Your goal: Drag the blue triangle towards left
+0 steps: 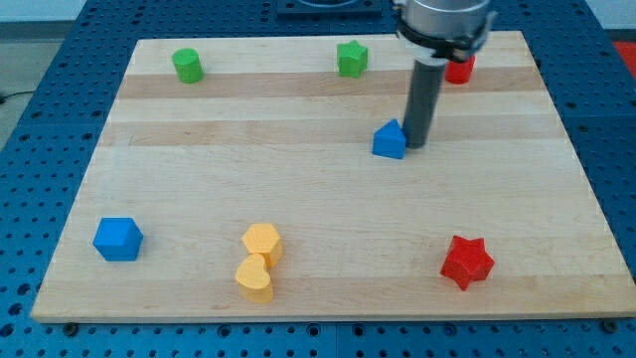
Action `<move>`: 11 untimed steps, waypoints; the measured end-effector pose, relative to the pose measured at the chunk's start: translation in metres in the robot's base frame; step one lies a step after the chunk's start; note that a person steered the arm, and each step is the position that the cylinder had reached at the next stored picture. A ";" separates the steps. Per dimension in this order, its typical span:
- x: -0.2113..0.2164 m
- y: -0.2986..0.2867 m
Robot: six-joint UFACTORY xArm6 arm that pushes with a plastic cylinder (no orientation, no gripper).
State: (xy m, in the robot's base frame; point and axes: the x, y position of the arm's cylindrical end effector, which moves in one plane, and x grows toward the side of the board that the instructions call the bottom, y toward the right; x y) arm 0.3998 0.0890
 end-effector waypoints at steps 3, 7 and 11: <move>0.043 -0.153; 0.088 -0.130; 0.056 -0.188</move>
